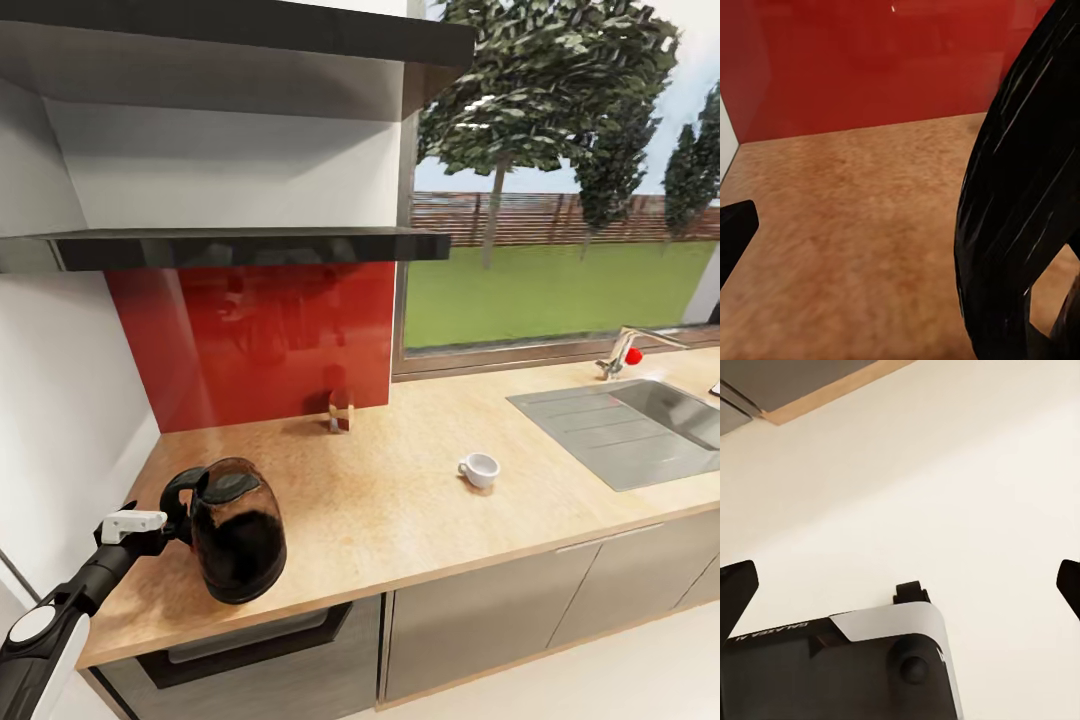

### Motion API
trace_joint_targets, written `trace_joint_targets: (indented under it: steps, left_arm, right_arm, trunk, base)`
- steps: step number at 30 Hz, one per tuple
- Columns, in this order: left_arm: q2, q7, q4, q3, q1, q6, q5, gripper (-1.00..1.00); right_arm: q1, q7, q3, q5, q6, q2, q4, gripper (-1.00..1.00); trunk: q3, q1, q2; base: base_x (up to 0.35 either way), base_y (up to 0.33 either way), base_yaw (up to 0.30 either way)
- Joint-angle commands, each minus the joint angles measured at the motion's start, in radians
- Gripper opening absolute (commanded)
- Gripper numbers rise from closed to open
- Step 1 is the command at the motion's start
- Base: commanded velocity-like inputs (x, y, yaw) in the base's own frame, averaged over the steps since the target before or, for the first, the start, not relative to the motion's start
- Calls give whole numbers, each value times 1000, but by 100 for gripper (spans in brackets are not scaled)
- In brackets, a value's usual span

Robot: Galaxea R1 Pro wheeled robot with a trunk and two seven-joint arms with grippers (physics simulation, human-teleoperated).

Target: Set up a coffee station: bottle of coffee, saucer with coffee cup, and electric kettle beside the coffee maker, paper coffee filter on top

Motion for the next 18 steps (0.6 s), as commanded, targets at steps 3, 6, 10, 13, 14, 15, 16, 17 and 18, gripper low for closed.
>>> trace_joint_targets:
  steps: [3,6,10,13,14,15,16,17,18]
  left_arm:
    - [0,-7,1,1,-1,2,10,100]
    - [0,-7,2,2,-1,1,10,100]
    - [0,-7,4,2,-1,0,8,100]
    - [0,-5,5,1,-1,0,5,100]
    - [-1,-5,5,1,-1,0,4,100]
    - [-2,-4,4,0,-1,2,3,-100]
    - [-10,-4,2,-1,-1,3,1,-100]
    - [-16,-5,1,-1,-2,4,0,-100]
    - [-19,-5,0,-1,-1,3,0,-100]
  right_arm:
    - [0,-3,8,-9,0,0,-1,100]
    - [0,-3,8,-9,0,0,-1,100]
    - [0,-3,8,-9,0,0,-1,100]
    - [0,-3,8,-9,0,0,-1,100]
    - [0,-3,8,-9,0,0,-1,100]
    - [0,-3,8,-9,0,0,-1,100]
    - [0,-3,8,-9,0,0,-1,100]
    - [0,-3,8,-9,0,0,-1,100]
    - [0,-3,8,-9,0,0,-1,100]
  trunk:
    - [-2,1,-2]
    - [-2,1,-2]
    - [-2,1,-2]
    - [-2,1,-2]
    - [-2,1,-2]
    - [-2,1,-2]
    - [-2,1,-2]
    - [-2,1,-2]
    - [-2,1,-2]
  base:
    - [125,0,0]
    - [105,0,0]
    - [17,0,0]
    - [3,0,0]
    - [1,0,0]
    - [0,0,0]
    - [0,0,0]
    - [0,0,0]
    - [0,0,0]
